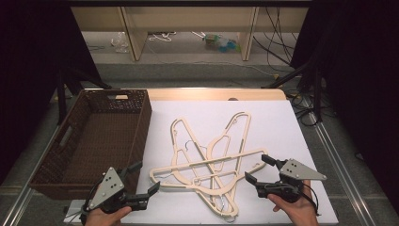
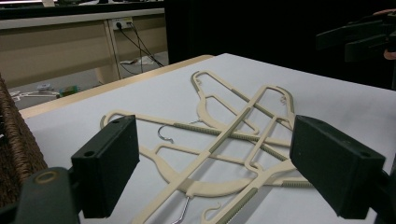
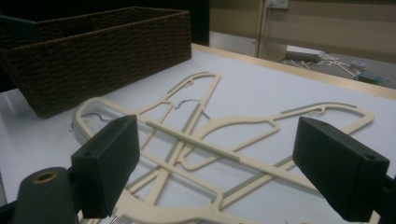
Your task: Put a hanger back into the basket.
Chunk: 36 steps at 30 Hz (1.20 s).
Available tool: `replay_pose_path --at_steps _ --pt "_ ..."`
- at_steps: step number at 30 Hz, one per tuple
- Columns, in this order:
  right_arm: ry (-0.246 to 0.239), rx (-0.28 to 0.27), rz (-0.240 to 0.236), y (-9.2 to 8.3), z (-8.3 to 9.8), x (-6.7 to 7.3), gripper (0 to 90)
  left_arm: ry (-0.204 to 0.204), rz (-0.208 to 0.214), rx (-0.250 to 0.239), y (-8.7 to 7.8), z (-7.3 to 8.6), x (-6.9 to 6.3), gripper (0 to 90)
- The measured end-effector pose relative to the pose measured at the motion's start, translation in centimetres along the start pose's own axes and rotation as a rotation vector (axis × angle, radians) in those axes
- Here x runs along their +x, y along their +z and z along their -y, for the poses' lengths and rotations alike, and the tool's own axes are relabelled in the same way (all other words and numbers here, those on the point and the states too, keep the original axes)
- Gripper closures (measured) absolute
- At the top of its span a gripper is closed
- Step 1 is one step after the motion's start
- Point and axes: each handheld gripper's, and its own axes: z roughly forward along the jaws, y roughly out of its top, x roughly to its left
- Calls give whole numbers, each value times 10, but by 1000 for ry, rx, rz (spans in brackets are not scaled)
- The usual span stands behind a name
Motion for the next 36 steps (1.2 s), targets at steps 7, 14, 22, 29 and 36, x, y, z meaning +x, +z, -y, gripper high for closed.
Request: replay_pose_path --at_steps 7,14,22,29,36 --pt "-15 8 -19 2 1 0 159 1 2 -2 1 -1 0 159" --pt "-2 36 -20 2 1 -2 159 10 7 9 3 0 -2 159" --pt "-59 114 -53 14 1 -12 163 3 6 13 5 0 -2 159" --pt "-117 329 -137 37 0 -31 198 11 11 14 3 1 -3 160" --pt "-221 540 -212 63 0 -41 229 15 17 10 3 2 -2 160"
